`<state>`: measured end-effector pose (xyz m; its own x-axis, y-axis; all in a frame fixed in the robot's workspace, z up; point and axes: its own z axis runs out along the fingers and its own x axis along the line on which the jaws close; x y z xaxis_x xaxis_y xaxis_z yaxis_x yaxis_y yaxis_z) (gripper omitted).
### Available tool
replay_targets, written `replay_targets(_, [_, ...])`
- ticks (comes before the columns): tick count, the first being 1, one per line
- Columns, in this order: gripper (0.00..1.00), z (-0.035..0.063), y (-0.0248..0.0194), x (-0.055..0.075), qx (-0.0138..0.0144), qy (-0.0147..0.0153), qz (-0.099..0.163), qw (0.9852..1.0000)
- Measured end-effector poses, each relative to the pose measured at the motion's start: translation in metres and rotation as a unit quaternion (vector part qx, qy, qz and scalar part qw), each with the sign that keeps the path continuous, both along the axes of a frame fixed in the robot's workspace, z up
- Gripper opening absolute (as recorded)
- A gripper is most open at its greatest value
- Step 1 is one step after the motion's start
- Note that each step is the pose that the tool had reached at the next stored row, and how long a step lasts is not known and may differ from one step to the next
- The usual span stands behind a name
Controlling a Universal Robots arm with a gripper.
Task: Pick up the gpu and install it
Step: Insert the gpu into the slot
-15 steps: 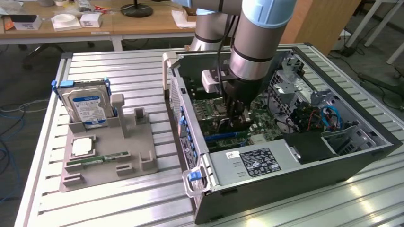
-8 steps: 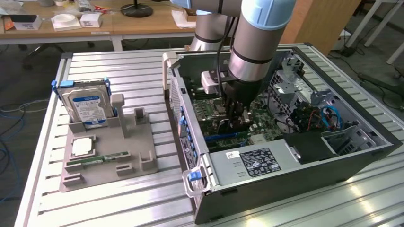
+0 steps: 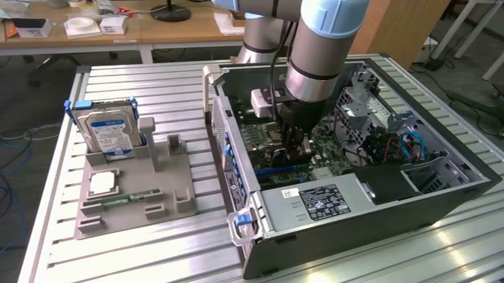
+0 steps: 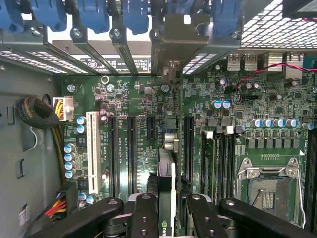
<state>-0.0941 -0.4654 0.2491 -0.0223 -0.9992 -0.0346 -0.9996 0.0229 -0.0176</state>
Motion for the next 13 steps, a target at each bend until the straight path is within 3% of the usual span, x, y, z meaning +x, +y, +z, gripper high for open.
replay_targets(13, [0.27,-0.0046,0.0001,-0.0004,0.0013,-0.0001,0.000,1.0000])
